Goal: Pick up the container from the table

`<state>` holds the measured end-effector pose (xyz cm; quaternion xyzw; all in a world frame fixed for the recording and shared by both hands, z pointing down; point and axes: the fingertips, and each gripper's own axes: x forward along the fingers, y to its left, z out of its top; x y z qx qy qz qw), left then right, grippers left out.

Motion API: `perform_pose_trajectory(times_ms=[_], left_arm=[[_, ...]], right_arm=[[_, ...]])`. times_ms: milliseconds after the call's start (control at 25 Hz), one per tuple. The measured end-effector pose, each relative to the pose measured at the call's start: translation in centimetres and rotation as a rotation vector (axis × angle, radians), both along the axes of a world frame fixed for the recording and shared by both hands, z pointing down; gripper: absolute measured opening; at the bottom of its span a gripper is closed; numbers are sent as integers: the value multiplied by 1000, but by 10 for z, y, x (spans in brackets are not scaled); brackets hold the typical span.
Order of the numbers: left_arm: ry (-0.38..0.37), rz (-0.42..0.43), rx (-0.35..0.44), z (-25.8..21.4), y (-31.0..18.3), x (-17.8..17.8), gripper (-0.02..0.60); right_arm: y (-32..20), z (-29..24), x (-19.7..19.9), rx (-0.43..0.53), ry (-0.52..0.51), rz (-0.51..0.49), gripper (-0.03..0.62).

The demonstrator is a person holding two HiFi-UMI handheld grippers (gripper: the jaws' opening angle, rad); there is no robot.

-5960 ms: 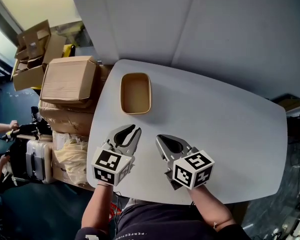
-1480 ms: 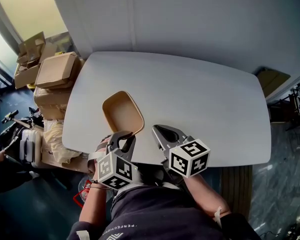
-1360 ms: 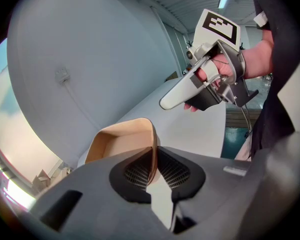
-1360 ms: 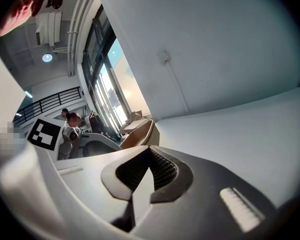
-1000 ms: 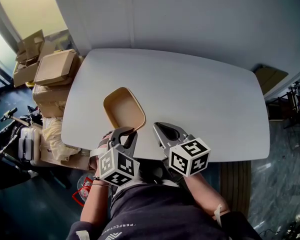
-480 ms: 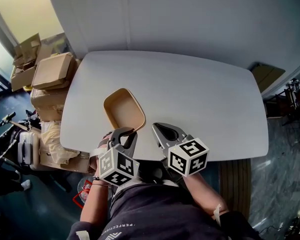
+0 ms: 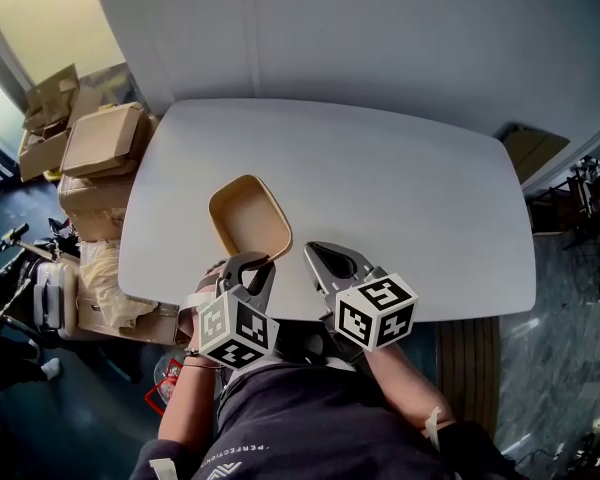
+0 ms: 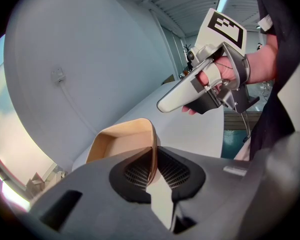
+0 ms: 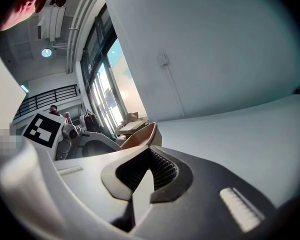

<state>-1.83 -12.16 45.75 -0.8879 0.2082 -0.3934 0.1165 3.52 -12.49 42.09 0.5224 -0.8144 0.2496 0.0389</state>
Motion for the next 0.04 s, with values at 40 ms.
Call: perform_pose_trajectory(times_ms=[40], left_arm=[[0, -1, 0, 0, -1, 0, 32]], right_arm=[[-1, 0, 0, 0, 1, -3, -3]])
